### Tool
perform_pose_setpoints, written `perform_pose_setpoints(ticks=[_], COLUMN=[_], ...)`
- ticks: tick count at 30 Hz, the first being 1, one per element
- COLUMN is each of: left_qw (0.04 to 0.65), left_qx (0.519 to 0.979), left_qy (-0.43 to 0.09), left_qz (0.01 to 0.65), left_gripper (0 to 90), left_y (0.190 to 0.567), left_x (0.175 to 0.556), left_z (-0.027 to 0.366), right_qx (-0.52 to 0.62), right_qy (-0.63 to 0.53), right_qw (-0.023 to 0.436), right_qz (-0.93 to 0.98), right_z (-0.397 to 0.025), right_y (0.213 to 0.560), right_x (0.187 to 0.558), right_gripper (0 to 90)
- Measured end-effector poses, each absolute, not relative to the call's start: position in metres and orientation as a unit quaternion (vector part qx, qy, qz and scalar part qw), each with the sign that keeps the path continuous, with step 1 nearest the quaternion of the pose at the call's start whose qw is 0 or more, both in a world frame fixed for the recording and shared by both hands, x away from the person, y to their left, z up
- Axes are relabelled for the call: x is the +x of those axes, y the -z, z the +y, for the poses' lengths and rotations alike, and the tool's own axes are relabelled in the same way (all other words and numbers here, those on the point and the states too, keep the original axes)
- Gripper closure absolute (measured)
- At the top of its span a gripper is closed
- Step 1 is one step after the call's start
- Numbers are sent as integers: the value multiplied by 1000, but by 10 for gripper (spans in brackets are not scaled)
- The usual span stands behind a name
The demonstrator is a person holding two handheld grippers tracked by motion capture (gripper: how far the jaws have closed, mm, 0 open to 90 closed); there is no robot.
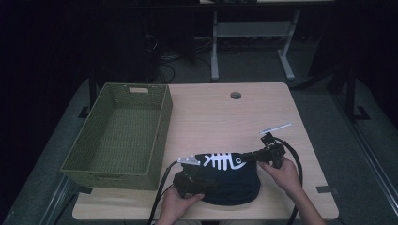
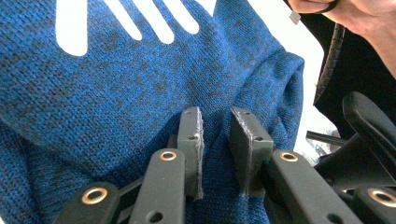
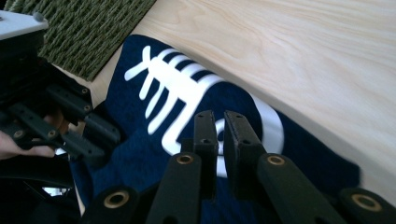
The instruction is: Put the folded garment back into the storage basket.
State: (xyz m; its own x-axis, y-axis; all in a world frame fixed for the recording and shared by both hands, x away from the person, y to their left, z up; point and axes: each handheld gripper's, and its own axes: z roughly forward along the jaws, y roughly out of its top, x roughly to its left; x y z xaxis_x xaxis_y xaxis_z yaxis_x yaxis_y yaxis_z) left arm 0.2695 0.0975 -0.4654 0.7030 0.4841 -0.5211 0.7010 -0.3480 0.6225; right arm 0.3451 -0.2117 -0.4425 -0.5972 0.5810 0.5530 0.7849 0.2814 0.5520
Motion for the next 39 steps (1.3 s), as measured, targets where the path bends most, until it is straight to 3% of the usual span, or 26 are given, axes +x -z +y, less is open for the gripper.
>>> perform_pose_setpoints(ticks=[8,15,27,33,39], left_qw=[441,443,447,451,454], left_qx=[810,808,806,803,801], left_qy=[125,127,127,129,129], left_qz=[366,366,367,368,369], left_gripper=[739,733,731,727,727], left_y=[466,466,467,468,469], left_x=[270,269,269,269,268], left_z=[98,98,99,99,100], right_qx=[-458,-437,-379,-369,-379], right_qy=[406,427,415,380,352], right_qw=[138,141,167,173,168], right_qz=[-778,-779,-810,-830,-839], right_z=[-227,-225,-151,-121,-114], right_y=[469,451,430,437,451], right_x=[346,341,358,372,378], right_gripper=[837,807,791,787,845])
